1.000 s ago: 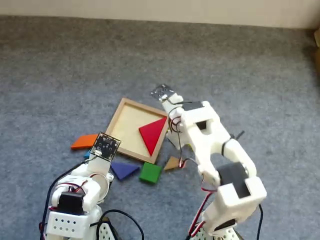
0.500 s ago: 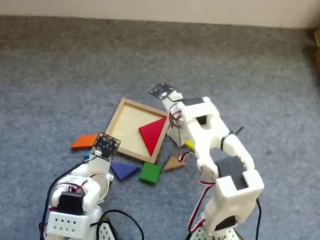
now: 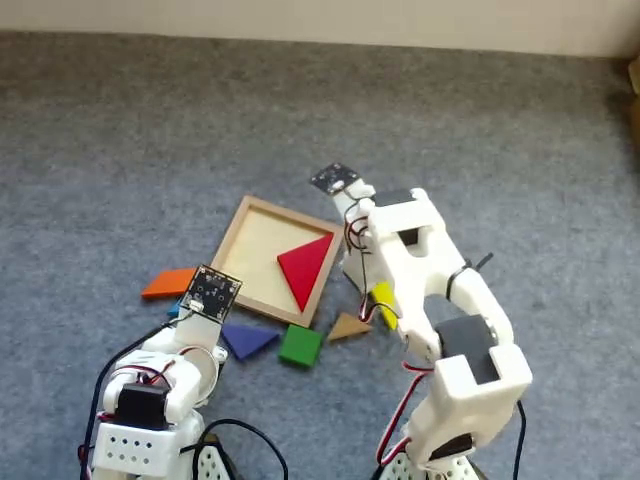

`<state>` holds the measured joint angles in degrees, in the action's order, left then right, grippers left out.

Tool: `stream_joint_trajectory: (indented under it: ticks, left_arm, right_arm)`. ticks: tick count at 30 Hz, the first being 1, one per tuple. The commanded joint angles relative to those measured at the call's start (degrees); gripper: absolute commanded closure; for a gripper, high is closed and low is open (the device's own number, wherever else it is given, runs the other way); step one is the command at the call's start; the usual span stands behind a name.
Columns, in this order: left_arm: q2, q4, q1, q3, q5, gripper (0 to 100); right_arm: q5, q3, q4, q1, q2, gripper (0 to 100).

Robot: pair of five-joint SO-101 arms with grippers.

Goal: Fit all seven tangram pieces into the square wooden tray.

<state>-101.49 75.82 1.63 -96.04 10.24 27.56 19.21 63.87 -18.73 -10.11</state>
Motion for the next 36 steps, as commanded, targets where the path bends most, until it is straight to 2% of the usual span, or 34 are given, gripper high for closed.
stream_joint_trajectory:
  ticks: [1,5,13,18,22,32,36]
  left_arm:
    - [-2.86,0.09,-0.31,-1.1,-0.26,99]
    - [-2.86,0.09,-0.31,-1.1,-0.26,99]
    - [-2.86,0.09,-0.31,-1.1,-0.26,99]
    - [-2.86,0.09,-0.31,-1.1,-0.26,99]
    - [-2.86,0.09,-0.31,-1.1,-0.26,99]
    - [-2.86,0.09,-0.31,-1.1,-0.26,99]
    - [-2.86,0.09,-0.31,-1.1,-0.26,99]
  right_arm:
    - [-4.4,-0.84,0.84,1.54,6.2,68.2]
    - [-7.65,0.22,0.66,2.68,5.67,65.2]
    - [-7.82,4.62,0.13,2.51,4.18,65.2]
    - [-7.65,8.75,-5.05,0.48,4.18,65.2]
    - [-7.56,9.63,-5.32,-0.4,4.18,65.3]
    - [-7.3,9.98,-5.32,-0.57,4.7,76.6]
    - [-7.21,9.54,-5.23,-0.57,4.79,85.1]
